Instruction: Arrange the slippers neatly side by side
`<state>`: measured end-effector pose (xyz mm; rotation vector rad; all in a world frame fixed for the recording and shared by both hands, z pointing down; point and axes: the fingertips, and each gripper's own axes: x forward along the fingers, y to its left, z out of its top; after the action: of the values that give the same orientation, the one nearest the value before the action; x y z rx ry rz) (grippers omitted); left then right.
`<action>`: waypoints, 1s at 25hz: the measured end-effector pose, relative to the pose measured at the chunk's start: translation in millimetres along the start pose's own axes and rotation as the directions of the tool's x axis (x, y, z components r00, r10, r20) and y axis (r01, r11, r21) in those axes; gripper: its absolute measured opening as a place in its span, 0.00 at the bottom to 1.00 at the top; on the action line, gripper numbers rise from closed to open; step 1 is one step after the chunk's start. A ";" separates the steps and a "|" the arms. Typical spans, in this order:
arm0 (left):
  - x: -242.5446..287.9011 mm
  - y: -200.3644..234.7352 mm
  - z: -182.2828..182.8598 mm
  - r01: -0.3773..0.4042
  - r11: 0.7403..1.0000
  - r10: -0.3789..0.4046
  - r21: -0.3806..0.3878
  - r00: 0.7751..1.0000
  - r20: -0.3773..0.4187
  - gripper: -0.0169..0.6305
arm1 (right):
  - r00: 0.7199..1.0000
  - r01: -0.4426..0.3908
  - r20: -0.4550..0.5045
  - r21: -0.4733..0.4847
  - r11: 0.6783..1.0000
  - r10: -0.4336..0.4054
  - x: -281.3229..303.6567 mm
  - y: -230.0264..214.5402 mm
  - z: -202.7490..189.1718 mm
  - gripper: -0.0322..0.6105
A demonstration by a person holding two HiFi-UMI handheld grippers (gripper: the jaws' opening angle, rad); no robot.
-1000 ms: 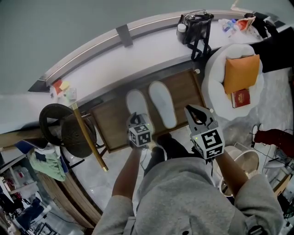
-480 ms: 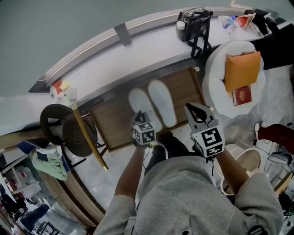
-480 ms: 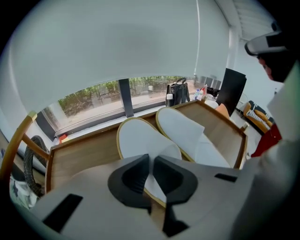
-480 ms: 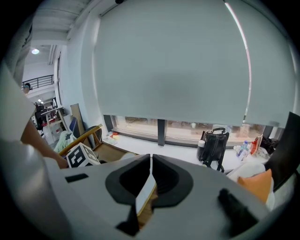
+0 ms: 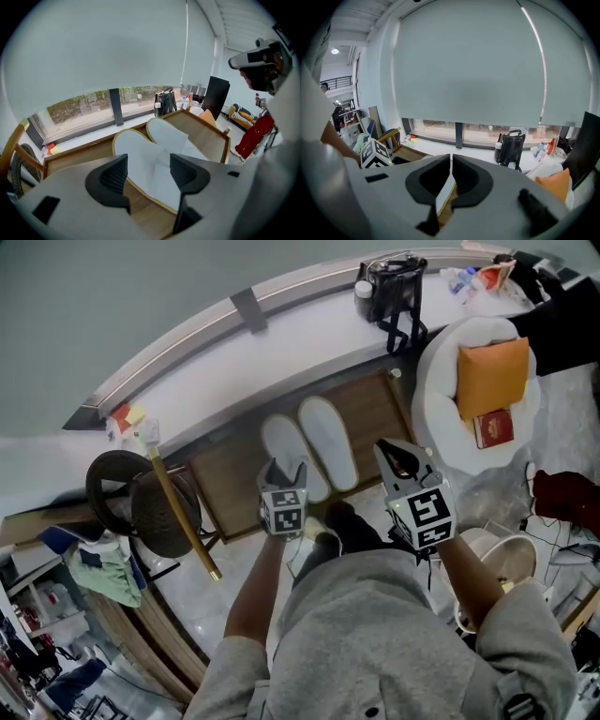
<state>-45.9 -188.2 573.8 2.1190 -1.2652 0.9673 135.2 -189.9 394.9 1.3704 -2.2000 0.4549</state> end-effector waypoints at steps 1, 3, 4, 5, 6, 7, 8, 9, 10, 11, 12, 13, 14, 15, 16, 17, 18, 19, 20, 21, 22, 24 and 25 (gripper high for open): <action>-8.5 3.4 5.7 -0.010 1.000 0.010 -0.005 1.000 0.027 0.44 | 1.000 0.006 0.009 -0.004 1.000 -0.006 -2.7 -1.1 1.8 0.10; -33.7 8.4 21.6 -0.024 0.999 0.027 -0.027 0.994 0.108 0.44 | 0.999 0.020 0.027 -0.017 1.000 -0.020 -11.9 -4.4 5.5 0.10; -50.0 10.1 31.1 -0.025 0.999 0.032 -0.041 0.987 0.159 0.44 | 0.999 0.028 0.034 -0.025 0.999 -0.028 -17.6 -6.3 7.6 0.10; -68.8 12.0 40.4 -0.025 0.998 0.036 -0.054 0.977 0.212 0.44 | 0.998 0.038 0.042 -0.034 0.999 -0.036 -23.8 -7.7 10.3 0.10; -90.0 15.1 48.7 -0.029 0.997 0.046 -0.069 0.963 0.264 0.44 | 0.998 0.049 0.051 -0.046 0.998 -0.046 -30.6 -8.0 13.6 0.10; -113.7 19.7 55.3 -0.041 0.995 0.066 -0.086 0.948 0.312 0.43 | 0.996 0.061 0.061 -0.058 0.996 -0.057 -38.4 -7.0 16.8 0.10; -139.5 26.0 59.9 -0.068 0.992 0.101 -0.105 0.931 0.351 0.36 | 0.995 0.072 0.073 -0.069 0.995 -0.067 -47.5 -4.8 19.6 0.10; -166.0 33.2 62.6 -0.108 0.987 0.147 -0.123 0.914 0.378 0.22 | 0.993 0.084 0.087 -0.074 0.994 -0.077 -57.5 -1.9 22.4 0.10; -191.8 40.1 64.4 -0.149 0.979 0.193 -0.140 0.898 0.394 0.07 | 0.991 0.094 0.103 -0.073 0.993 -0.086 -67.8 1.1 26.0 0.10; -215.8 45.3 66.4 -0.181 0.971 0.231 -0.158 0.885 0.405 0.07 | 0.988 0.102 0.122 -0.063 0.993 -0.094 -77.8 3.9 30.2 0.10; -237.7 48.6 68.4 -0.201 0.963 0.259 -0.178 0.872 0.415 0.06 | 0.985 0.108 0.141 -0.045 0.993 -0.101 -87.6 6.9 34.6 0.10; -257.5 50.3 69.9 -0.212 0.956 0.280 -0.200 0.862 0.423 0.06 | 0.981 0.112 0.160 -0.020 0.993 -0.108 -96.7 10.7 38.7 0.10; -275.2 51.2 70.3 -0.222 0.950 0.298 -0.218 0.852 0.430 0.06 | 0.977 0.114 0.178 0.005 0.993 -0.113 -104.6 16.1 42.1 0.10; -291.0 51.6 69.9 -0.231 0.945 0.314 -0.232 0.842 0.438 0.06 | 0.974 0.113 0.196 0.027 0.993 -0.116 -111.1 23.0 44.7 0.10; -305.3 51.6 68.8 -0.237 0.941 0.325 -0.241 0.832 0.450 0.06 | 0.970 0.112 0.211 0.042 0.993 -0.118 -116.3 31.3 46.3 0.10; -317.9 51.0 67.3 -0.238 0.940 0.329 -0.245 0.822 0.464 0.06 | 0.967 0.109 0.225 0.049 0.993 -0.117 -120.7 40.2 47.4 0.10; -328.6 50.1 65.5 -0.236 0.940 0.329 -0.247 0.814 0.479 0.06 | 0.965 0.103 0.236 0.053 0.993 -0.113 -124.4 49.2 48.4 0.10; -337.3 49.2 63.9 -0.234 0.941 0.329 -0.245 0.806 0.492 0.06 | 0.963 0.096 0.247 0.054 0.994 -0.107 -127.2 57.6 49.6 0.10; -344.0 48.3 62.7 -0.238 0.942 0.329 -0.238 0.800 0.502 0.06 | 0.962 0.089 0.255 0.053 0.995 -0.100 -129.3 65.2 50.8 0.10; -349.3 47.4 61.0 -0.247 0.942 0.331 -0.227 0.794 0.510 0.06 | 0.961 0.083 0.261 0.049 0.995 -0.093 -131.0 72.1 51.3 0.10; -353.7 46.4 58.4 -0.259 0.942 0.335 -0.215 0.788 0.516 0.06 | 0.961 0.080 0.264 0.040 0.996 -0.088 -132.4 78.7 50.9 0.10; -361.2 44.6 50.1 -0.273 0.941 0.339 -0.201 0.781 0.524 0.06 | 0.961 0.077 0.266 0.022 0.997 -0.080 -135.5 90.9 47.5 0.10; -364.7 44.0 45.7 -0.273 0.941 0.339 -0.202 0.780 0.526 0.06 | 0.961 0.075 0.266 0.018 0.997 -0.077 -136.9 96.3 45.6 0.10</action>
<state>-187.2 -41.3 264.9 2.2211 -1.9498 0.3649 87.6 -71.8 277.1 1.5941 -2.3473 0.2625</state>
